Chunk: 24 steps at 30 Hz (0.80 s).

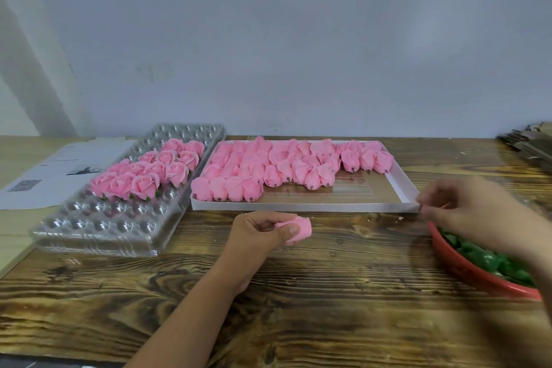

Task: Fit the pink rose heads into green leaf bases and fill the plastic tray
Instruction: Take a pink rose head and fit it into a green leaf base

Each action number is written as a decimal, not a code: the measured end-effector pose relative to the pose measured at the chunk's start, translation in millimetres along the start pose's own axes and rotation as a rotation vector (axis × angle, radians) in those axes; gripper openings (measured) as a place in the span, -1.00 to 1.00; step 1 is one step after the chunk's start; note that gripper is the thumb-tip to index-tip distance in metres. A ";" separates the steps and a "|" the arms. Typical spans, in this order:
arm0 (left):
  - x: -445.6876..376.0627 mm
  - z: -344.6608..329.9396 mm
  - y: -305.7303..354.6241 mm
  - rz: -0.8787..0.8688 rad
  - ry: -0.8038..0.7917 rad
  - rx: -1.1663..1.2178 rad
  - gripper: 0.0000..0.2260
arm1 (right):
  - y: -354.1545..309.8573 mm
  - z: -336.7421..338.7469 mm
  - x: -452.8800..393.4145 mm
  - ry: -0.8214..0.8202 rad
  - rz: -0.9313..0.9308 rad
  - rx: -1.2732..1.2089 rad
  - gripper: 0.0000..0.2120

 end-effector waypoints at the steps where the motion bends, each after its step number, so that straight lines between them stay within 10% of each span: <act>1: 0.2 0.1 0.0 0.001 0.000 0.003 -0.83 | 9.8 9.7 -5.7 -0.024 -0.039 0.085 -0.85; 8: 1.0 -0.7 2.4 0.010 -0.009 0.023 -0.83 | 69.0 1.8 -22.6 -0.424 -0.233 0.538 -0.75; 24: 0.7 0.7 1.7 0.029 -0.031 0.070 -0.82 | 61.6 -4.4 -24.2 -0.417 -0.200 0.519 -0.95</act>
Point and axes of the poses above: each hand's wrist, its own x-axis away from the middle knuckle, its own z-axis out of the back of the hand, y = z × x, the point moved 5 cm from there along -x, towards the middle knuckle, and after that the axes turned 14 degrees about -x, right-handed, at the moved point
